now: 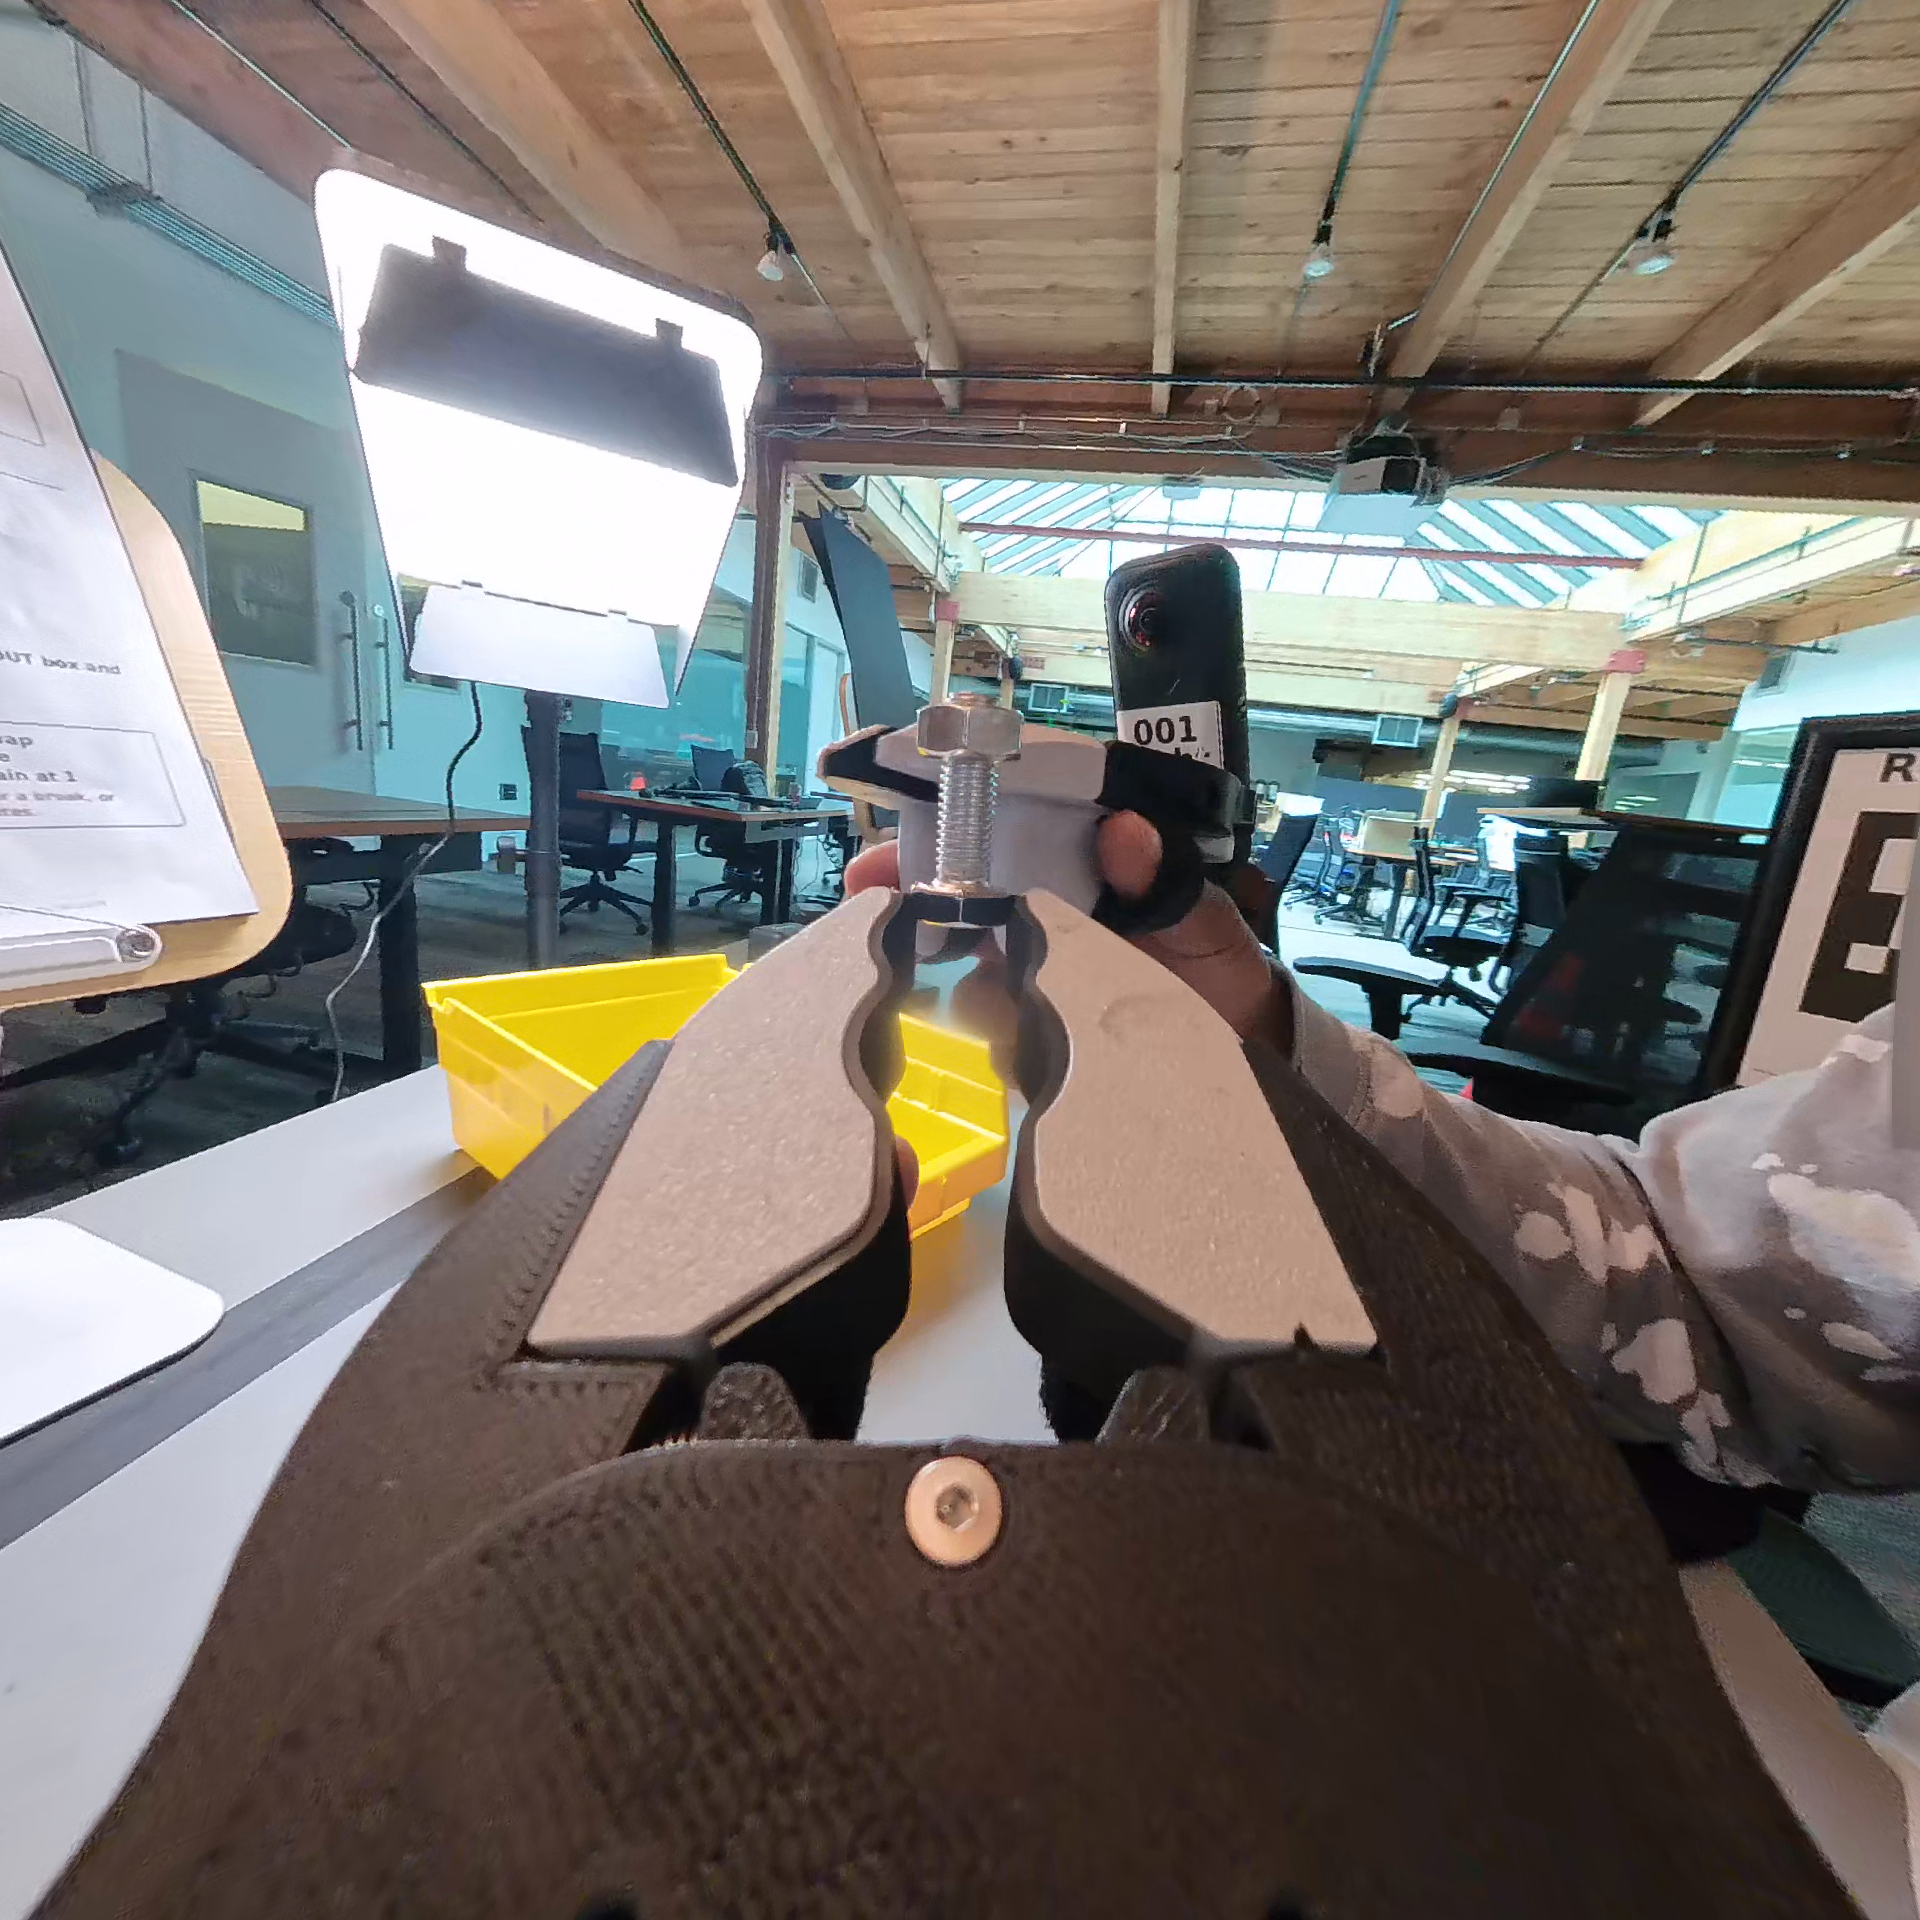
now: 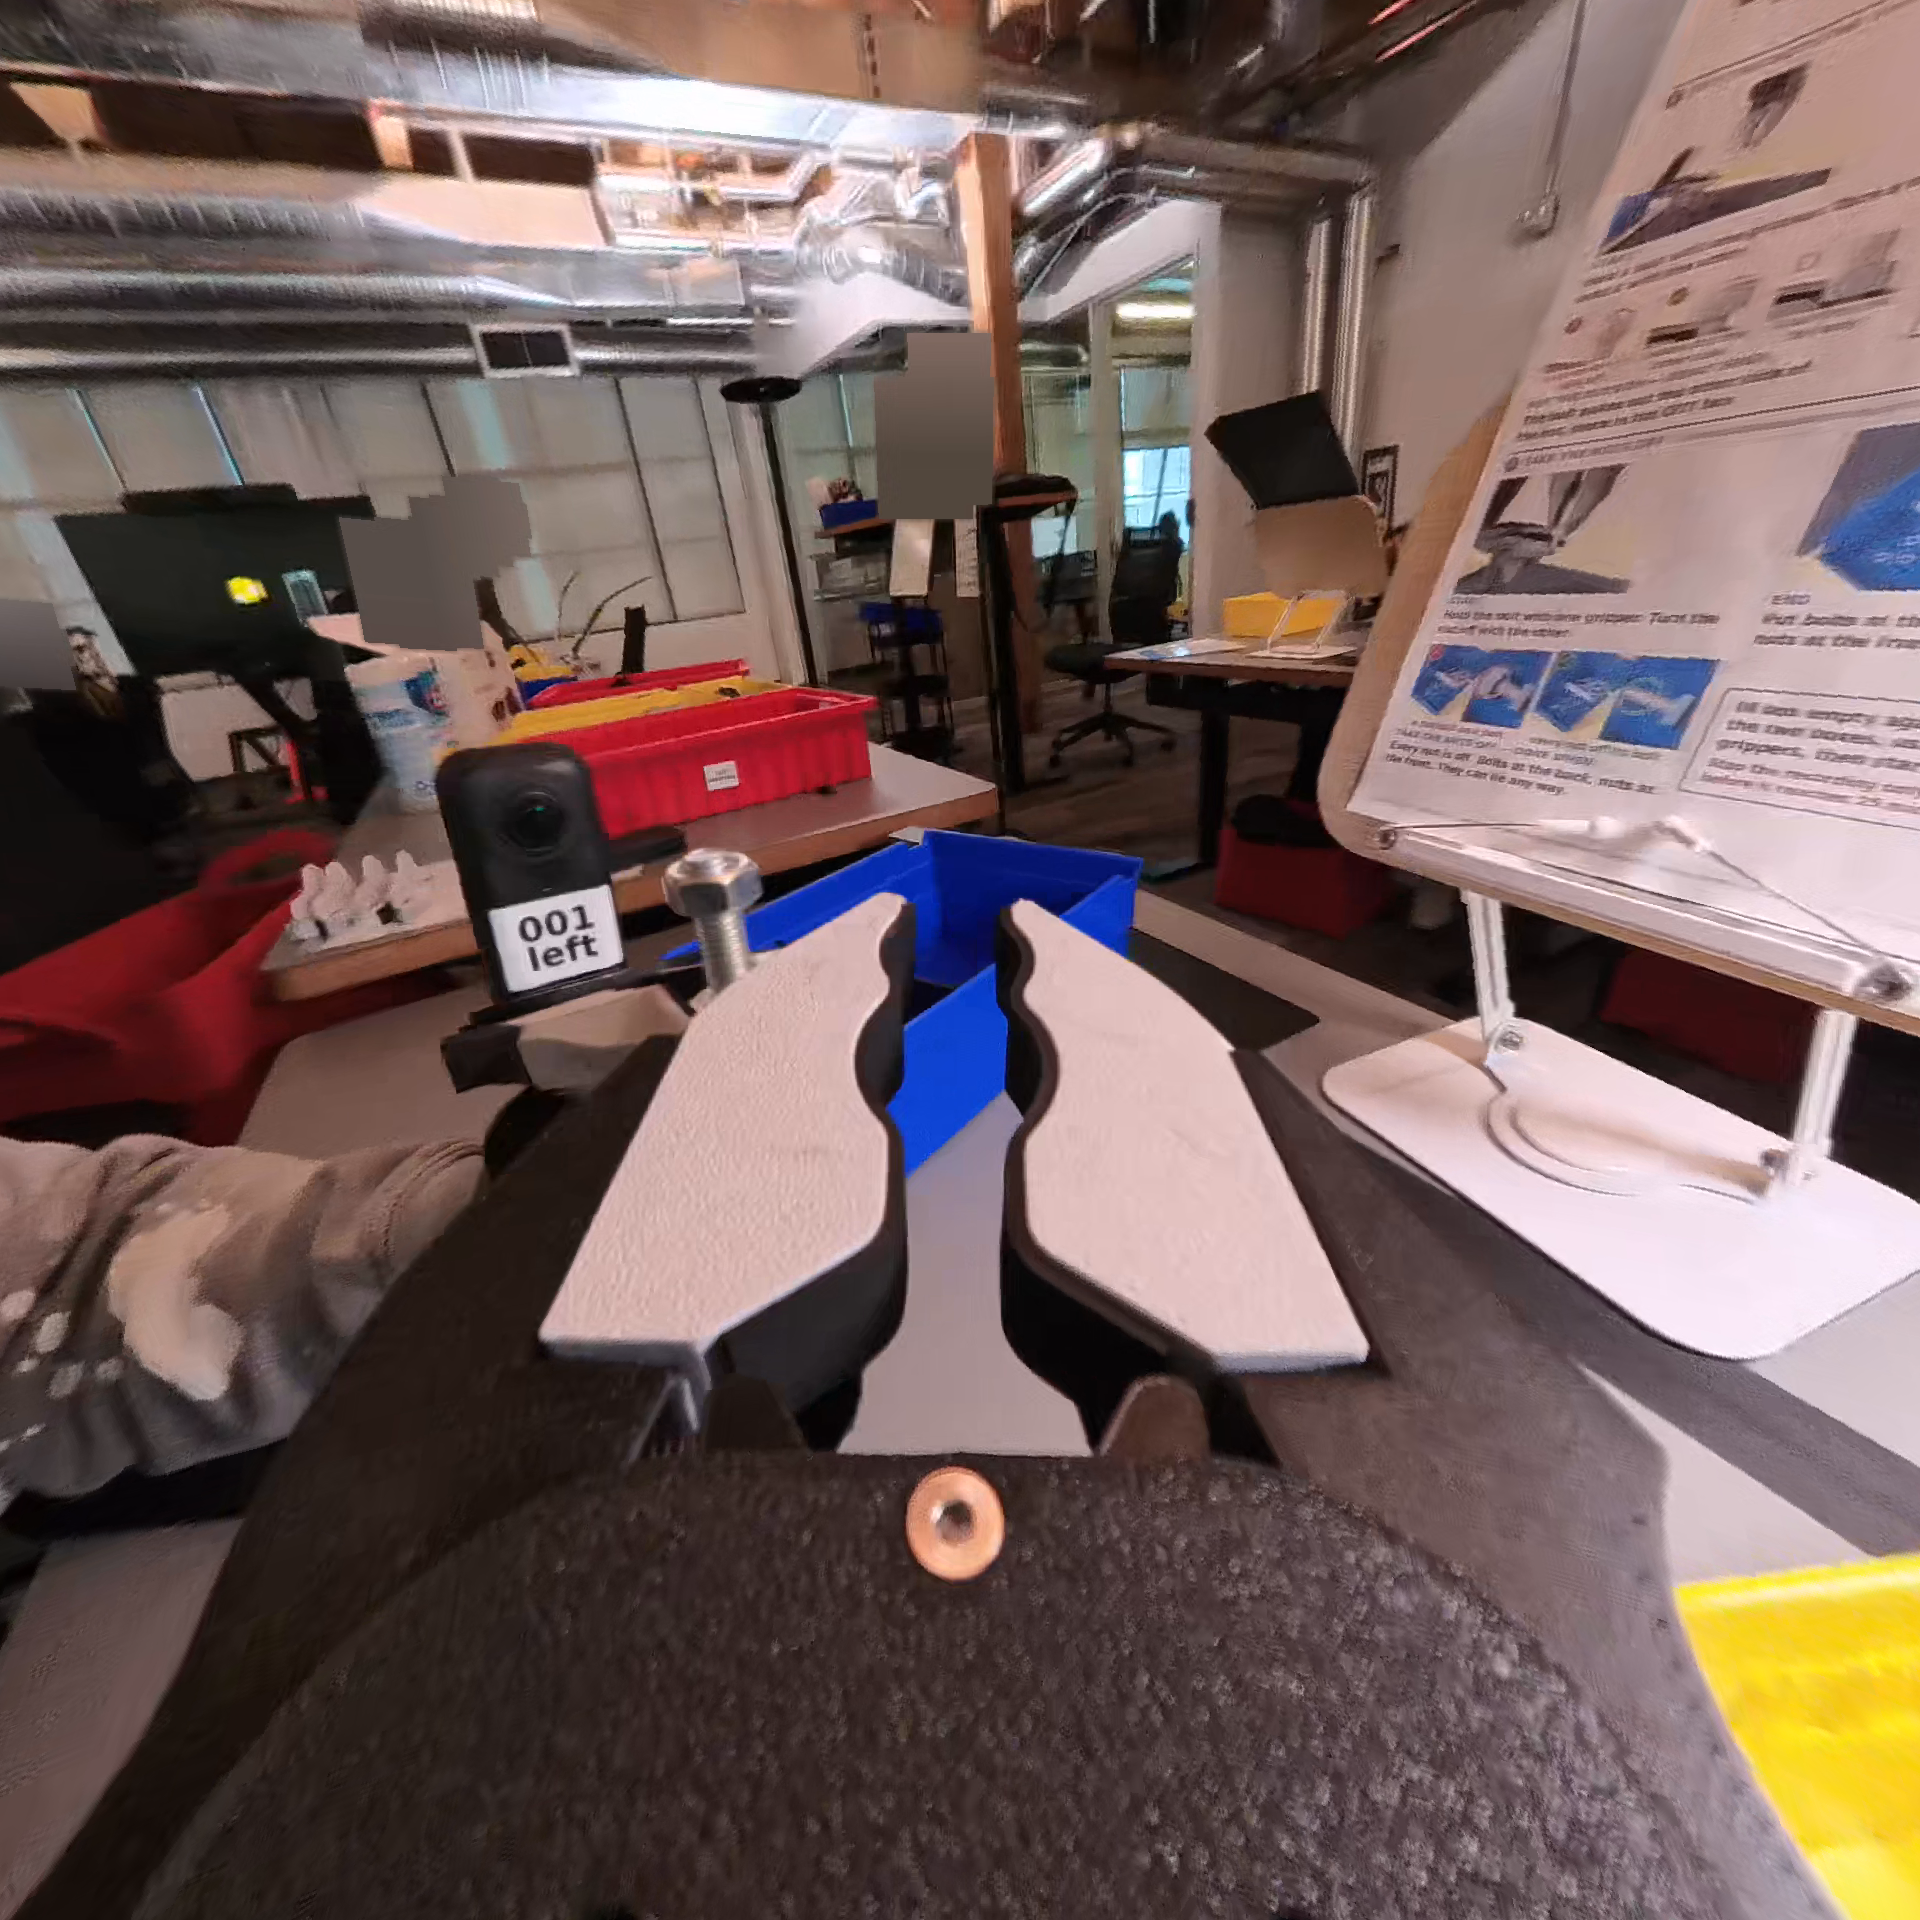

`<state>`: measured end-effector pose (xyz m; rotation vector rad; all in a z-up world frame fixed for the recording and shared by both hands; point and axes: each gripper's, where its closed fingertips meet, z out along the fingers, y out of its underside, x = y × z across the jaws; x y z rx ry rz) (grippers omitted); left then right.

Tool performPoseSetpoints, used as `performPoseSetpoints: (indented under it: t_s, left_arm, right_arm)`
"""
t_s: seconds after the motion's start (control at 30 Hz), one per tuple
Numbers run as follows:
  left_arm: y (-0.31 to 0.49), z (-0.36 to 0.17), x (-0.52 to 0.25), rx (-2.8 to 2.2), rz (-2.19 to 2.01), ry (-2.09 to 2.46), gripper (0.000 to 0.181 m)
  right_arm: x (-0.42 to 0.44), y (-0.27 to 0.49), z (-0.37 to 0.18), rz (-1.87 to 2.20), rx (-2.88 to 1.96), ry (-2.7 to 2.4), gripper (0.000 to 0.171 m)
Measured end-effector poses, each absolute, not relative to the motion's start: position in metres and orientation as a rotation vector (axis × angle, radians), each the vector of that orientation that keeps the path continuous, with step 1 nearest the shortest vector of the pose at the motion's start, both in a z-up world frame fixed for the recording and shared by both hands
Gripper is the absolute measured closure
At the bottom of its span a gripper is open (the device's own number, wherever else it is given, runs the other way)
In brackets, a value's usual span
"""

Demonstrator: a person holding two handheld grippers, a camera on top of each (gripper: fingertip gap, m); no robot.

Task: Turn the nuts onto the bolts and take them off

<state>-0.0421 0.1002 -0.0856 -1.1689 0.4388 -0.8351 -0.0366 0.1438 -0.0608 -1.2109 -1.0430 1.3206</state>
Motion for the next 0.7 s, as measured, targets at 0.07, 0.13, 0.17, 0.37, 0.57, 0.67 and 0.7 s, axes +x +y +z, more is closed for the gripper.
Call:
performPoseSetpoints:
  t_s: [0.07, 0.13, 0.17, 0.37, 0.57, 0.67, 0.7]
  left_arm:
    - [0.102, -0.086, -0.043, -1.175, -0.833, 0.431, 0.164]
    - [0.104, -0.089, -0.043, -1.184, -0.834, 0.425, 0.164]
    - [0.104, -0.091, -0.043, -1.188, -0.834, 0.426, 0.164]
    - [0.1, -0.087, -0.042, -1.172, -0.852, 0.434, 0.164]
    - [0.103, -0.09, -0.041, -1.187, -0.835, 0.435, 0.163]
    - [0.102, -0.09, -0.038, -1.186, -0.832, 0.44, 0.164]
    - [0.102, -0.088, -0.04, -1.181, -0.84, 0.432, 0.164]
  right_arm:
    - [-0.034, 0.141, -0.059, 1.336, -1.206, -1.067, 0.147]
    - [-0.039, 0.126, -0.058, 1.354, -1.164, -1.128, 0.136]
    - [-0.042, 0.117, -0.058, 1.372, -1.147, -1.156, 0.133]
    - [-0.042, 0.136, -0.064, 1.365, -1.221, -1.074, 0.15]
    - [-0.044, 0.119, -0.061, 1.379, -1.168, -1.152, 0.13]
    - [-0.049, 0.112, -0.063, 1.36, -1.159, -1.177, 0.128]
    - [-0.048, 0.115, -0.062, 1.362, -1.158, -1.161, 0.128]
